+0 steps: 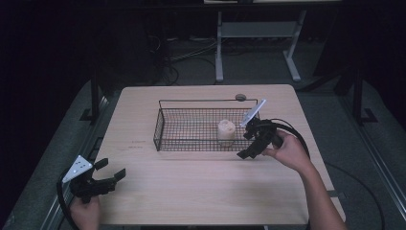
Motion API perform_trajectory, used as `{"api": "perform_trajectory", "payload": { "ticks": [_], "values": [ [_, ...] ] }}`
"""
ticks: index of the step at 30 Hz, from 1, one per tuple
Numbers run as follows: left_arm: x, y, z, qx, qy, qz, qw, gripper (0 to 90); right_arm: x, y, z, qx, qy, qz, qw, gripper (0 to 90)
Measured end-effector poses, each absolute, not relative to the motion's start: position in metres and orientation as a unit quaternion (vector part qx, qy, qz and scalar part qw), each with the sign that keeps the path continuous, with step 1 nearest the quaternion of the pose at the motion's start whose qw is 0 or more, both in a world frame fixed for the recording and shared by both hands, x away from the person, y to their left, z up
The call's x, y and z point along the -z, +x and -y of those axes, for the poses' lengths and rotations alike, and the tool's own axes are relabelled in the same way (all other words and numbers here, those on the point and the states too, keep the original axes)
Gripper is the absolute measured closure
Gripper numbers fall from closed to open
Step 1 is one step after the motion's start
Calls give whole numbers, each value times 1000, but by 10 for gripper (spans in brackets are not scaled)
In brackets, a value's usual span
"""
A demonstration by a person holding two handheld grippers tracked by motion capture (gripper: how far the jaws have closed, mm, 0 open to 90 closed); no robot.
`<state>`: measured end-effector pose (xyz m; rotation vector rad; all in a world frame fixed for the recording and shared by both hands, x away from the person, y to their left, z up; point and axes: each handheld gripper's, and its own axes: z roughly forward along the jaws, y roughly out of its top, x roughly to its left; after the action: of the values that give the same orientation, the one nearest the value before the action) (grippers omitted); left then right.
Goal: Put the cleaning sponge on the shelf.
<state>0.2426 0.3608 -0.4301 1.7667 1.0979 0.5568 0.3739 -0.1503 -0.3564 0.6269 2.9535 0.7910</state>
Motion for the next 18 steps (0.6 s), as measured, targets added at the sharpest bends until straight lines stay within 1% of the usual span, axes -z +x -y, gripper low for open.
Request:
{"api": "perform_trajectory", "payload": {
  "ticks": [18],
  "values": [
    [430,242,-360,-228,723,-448,474,138,370,358,158,-250,202,-947,0,174]
  ]
}}
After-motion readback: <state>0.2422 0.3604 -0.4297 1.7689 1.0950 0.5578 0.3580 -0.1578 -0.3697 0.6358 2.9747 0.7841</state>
